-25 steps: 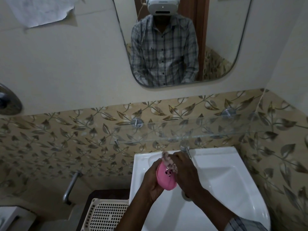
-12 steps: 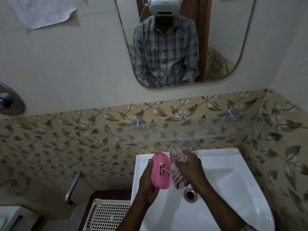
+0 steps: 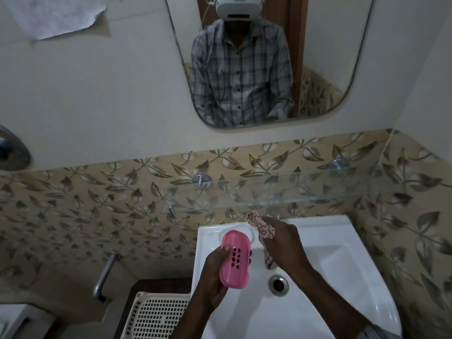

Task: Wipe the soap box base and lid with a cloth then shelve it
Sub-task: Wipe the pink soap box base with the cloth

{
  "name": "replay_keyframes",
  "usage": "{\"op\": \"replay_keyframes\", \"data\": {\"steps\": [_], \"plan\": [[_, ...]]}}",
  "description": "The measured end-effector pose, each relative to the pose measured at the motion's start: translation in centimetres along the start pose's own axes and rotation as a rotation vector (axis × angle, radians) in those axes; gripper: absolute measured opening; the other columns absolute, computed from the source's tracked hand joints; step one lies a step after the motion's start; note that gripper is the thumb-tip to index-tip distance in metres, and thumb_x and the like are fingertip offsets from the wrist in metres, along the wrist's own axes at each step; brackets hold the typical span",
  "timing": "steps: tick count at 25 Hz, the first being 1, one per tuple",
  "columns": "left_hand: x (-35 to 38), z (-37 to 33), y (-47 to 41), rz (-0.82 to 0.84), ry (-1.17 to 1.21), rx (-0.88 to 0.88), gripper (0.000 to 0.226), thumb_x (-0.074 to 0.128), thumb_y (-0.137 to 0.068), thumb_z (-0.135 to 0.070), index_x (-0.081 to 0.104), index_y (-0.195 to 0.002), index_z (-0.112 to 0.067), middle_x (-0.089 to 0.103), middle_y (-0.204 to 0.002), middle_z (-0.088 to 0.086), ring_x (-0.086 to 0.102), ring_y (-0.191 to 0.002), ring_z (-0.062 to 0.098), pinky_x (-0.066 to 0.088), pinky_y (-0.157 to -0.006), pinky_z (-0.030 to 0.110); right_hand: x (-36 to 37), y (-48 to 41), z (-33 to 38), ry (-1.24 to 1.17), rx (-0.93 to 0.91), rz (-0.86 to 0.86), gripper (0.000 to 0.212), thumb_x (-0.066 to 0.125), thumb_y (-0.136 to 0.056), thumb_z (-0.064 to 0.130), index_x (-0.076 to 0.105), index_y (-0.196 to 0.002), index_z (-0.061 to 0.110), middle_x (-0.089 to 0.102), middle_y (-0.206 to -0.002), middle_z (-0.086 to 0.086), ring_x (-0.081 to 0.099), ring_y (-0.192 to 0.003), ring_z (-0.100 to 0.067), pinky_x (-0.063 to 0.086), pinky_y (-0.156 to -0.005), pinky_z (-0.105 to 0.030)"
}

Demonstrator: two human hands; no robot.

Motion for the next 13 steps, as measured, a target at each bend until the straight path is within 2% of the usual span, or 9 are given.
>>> {"op": "replay_keyframes", "data": {"steps": [2,4,6,8,9,10,11,12,13], "plan": [[0.6,-0.6,-0.3,-0.018,-0.079,0.055,0.053,0.075,-0.078,-0.03,0.067,-0.121,-0.002,0.065,-0.118,0.033,0.066,-0.102,0.042,0.056,-0.085,0.048,1.2,-0.6,2.2,0.055,-0.122,0.024,0.038,0.06,-0.09,-0.003,0.071,-0.12,0.017,0.075,-0.11,0.003,0.071,-0.093,-0.007,0.056,-0.083,-0.019],[0.8,-0.5,-0.7,-0.095,-0.077,0.095,0.045,0.069,-0.08,-0.026,0.068,-0.117,-0.001,0.068,-0.11,0.03,0.068,-0.094,0.039,0.056,-0.084,0.05,4.0,0.2,1.6,0.12,-0.053,0.094,0.049,0.056,-0.09,-0.004,0.06,-0.135,0.015,0.069,-0.124,-0.004,0.067,-0.109,-0.019,0.054,-0.095,-0.029],[0.7,0.1,-0.7,-0.176,-0.027,0.114,0.043,0.063,-0.087,-0.022,0.063,-0.121,0.003,0.069,-0.109,0.031,0.068,-0.094,0.04,0.055,-0.087,0.053,5.7,1.7,-0.5,0.166,0.133,0.099,0.041,0.052,-0.091,-0.001,0.061,-0.128,0.011,0.071,-0.115,-0.009,0.068,-0.103,-0.025,0.056,-0.088,-0.034],[-0.2,0.3,-0.7,-0.242,0.019,0.101,0.037,0.055,-0.094,-0.017,0.059,-0.123,0.004,0.071,-0.105,0.029,0.07,-0.092,0.039,0.058,-0.082,0.05,7.3,4.0,-1.6,0.226,0.187,0.242,0.019,0.052,-0.091,0.004,0.067,-0.101,0.009,0.074,-0.1,-0.011,0.07,-0.094,-0.026,0.055,-0.077,-0.03],[-0.6,0.2,-0.7,-0.248,0.032,0.085,0.035,0.051,-0.095,-0.016,0.058,-0.124,0.003,0.072,-0.102,0.026,0.071,-0.089,0.037,0.059,-0.077,0.048,7.2,4.6,-1.8,0.24,0.194,0.293,0.015,0.052,-0.089,0.006,0.067,-0.087,0.011,0.074,-0.094,-0.01,0.071,-0.09,-0.025,0.051,-0.071,-0.026],[-1.0,0.0,-0.7,-0.237,0.057,0.07,0.034,0.05,-0.095,-0.013,0.058,-0.125,0.001,0.074,-0.099,0.023,0.073,-0.087,0.034,0.06,-0.073,0.047,6.1,4.1,-2.3,0.249,0.234,0.267,0.017,0.053,-0.089,0.007,0.064,-0.078,0.014,0.075,-0.089,-0.01,0.071,-0.086,-0.023,0.046,-0.066,-0.022],[-1.0,-0.2,-0.6,-0.223,0.097,0.055,0.033,0.052,-0.094,-0.01,0.057,-0.125,0.0,0.074,-0.097,0.021,0.073,-0.086,0.033,0.06,-0.071,0.046,4.4,3.0,-2.7,0.22,0.277,0.161,0.019,0.055,-0.09,0.006,0.065,-0.077,0.015,0.075,-0.085,-0.01,0.072,-0.082,-0.023,0.044,-0.063,-0.02],[-0.6,-0.3,-0.6,-0.199,0.132,0.036,0.035,0.056,-0.09,-0.008,0.058,-0.125,-0.002,0.075,-0.097,0.02,0.073,-0.087,0.032,0.06,-0.07,0.046,2.9,1.8,-2.8,0.174,0.279,0.041,0.018,0.057,-0.089,0.003,0.069,-0.084,0.014,0.076,-0.086,-0.01,0.073,-0.082,-0.024,0.047,-0.063,-0.021],[0.2,-0.3,-0.7,-0.165,0.152,0.017,0.04,0.06,-0.086,-0.006,0.058,-0.126,-0.003,0.074,-0.098,0.02,0.073,-0.088,0.032,0.06,-0.071,0.046,2.0,0.7,-2.6,0.146,0.239,-0.057,0.023,0.058,-0.089,-0.001,0.072,-0.1,0.013,0.076,-0.094,-0.01,0.073,-0.086,-0.025,0.053,-0.068,-0.023]]}}
Point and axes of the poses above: each hand's wrist, its own y-axis away from the middle knuckle, its own x-axis out of the palm, z = x × y, the point moved 8 cm from there along -y, towards the middle knuckle
